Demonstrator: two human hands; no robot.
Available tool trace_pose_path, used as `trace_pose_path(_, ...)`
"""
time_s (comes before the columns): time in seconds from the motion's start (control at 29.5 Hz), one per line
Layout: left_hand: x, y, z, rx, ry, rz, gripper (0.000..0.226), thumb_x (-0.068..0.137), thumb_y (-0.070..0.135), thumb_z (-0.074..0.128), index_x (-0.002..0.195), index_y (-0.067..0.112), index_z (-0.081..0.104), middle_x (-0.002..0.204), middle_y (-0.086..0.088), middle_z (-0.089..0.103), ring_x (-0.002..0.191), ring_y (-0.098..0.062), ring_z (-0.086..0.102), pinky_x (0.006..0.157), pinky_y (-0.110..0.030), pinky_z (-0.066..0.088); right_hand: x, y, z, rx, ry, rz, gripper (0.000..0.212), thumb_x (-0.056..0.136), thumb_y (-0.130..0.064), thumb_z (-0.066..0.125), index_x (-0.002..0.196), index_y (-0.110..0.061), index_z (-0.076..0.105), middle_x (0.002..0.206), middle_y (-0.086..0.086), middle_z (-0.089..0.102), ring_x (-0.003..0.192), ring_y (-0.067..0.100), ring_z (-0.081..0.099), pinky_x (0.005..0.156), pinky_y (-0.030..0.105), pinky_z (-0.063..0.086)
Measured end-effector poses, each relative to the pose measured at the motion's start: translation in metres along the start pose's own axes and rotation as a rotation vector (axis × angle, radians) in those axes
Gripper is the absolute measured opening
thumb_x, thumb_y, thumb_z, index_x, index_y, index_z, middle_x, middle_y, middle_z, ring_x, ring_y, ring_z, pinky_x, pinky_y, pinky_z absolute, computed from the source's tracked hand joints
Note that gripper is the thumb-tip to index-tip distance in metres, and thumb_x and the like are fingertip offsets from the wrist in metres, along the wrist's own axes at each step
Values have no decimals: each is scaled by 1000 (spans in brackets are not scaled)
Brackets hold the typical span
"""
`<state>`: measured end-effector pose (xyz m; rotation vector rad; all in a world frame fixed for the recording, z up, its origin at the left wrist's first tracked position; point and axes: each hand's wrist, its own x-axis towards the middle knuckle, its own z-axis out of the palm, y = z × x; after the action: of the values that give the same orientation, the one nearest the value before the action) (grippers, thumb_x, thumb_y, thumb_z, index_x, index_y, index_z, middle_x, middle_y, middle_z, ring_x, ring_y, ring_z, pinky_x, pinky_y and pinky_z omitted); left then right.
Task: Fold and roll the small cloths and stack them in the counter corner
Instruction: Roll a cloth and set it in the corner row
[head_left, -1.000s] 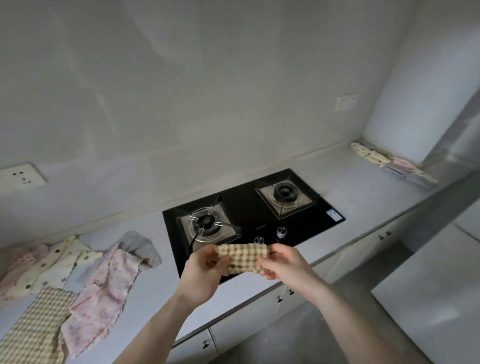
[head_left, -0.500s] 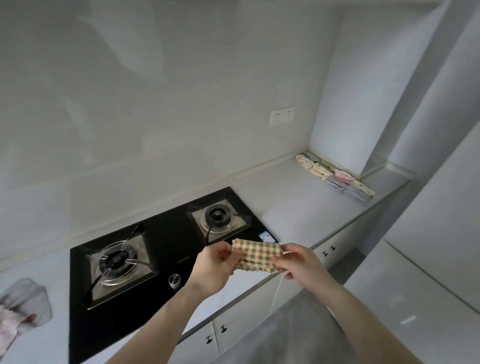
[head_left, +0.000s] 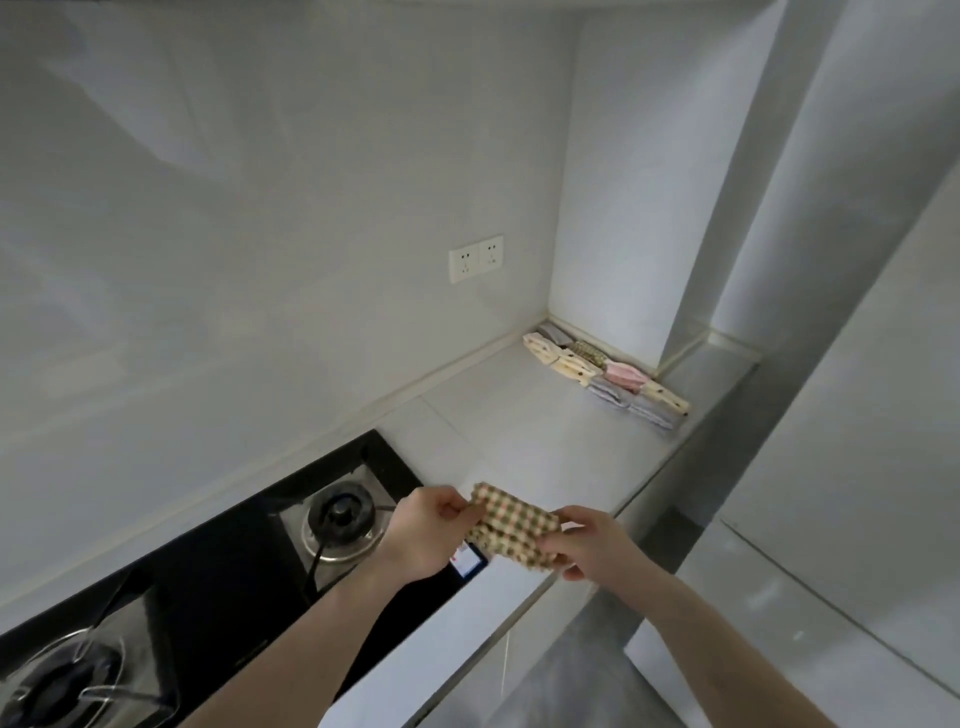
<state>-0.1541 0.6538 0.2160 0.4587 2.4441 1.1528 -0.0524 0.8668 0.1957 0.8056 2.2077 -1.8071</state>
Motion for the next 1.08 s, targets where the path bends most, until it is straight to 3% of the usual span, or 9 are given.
trace_pose_path(0.2,93,26,26,-9,-113,-24,25,93,47,67,89,23,74,89,2,75,83,-17,72,75,-34,59,62,1,-48,97,99,66,26,86,-3,76,110,-3,68,88,15,77,68,17,72,62,26,56)
trace_pose_path(0.44,179,37,25,79,-123,-24,18,95,45,63,90,29,70,85,9,74,73,-11,69,58,-22,52,137,13,-82,303,208,165,22,91,-8,73,112,-7,67,98,14,77,82,23,73,67,28,57)
trace_pose_path(0.58,213,33,14,96,-115,-44,12,91,41,62,91,32,71,89,11,74,83,-10,71,81,-32,61,194,15,-96,370,276,252,13,91,-5,73,103,-7,67,99,16,75,87,26,71,72,33,59)
trace_pose_path(0.74,244,17,5,113,-51,-102,8,91,32,64,89,33,72,93,13,72,87,-10,69,86,-34,60,286,20,-111,351,345,441,6,93,-8,69,91,-2,70,93,13,73,84,26,72,77,33,58)
trace_pose_path(0.85,259,10,3,87,-3,-150,11,92,29,63,90,31,73,95,11,72,87,-10,69,84,-32,60,347,62,-122,131,219,628,54,110,-18,39,68,1,68,81,15,61,81,16,74,84,24,51)
trace_pose_path(0.88,264,9,4,78,13,-172,11,92,29,63,90,31,74,95,10,72,87,-10,69,84,-33,61,359,61,-126,154,243,646,49,110,-18,40,74,-1,69,81,13,62,88,9,74,94,23,50)
trace_pose_path(0.91,269,8,7,70,25,-197,11,92,28,63,90,30,74,95,10,72,88,-11,69,83,-34,61,369,58,-131,473,327,561,30,106,-15,48,85,-6,67,84,9,63,81,5,74,94,25,54)
trace_pose_path(0.98,277,9,13,65,45,-239,11,92,29,63,89,30,73,95,11,72,88,-11,69,85,-35,61,387,18,-132,647,263,678,7,99,-10,59,92,-12,61,91,6,63,58,5,70,82,30,61)
trace_pose_path(1.08,292,11,22,82,74,-282,11,92,28,64,88,30,74,93,12,72,89,-8,69,87,-33,59,411,14,-140,718,306,535,16,99,-6,58,83,-10,58,87,8,61,68,17,65,74,30,62)
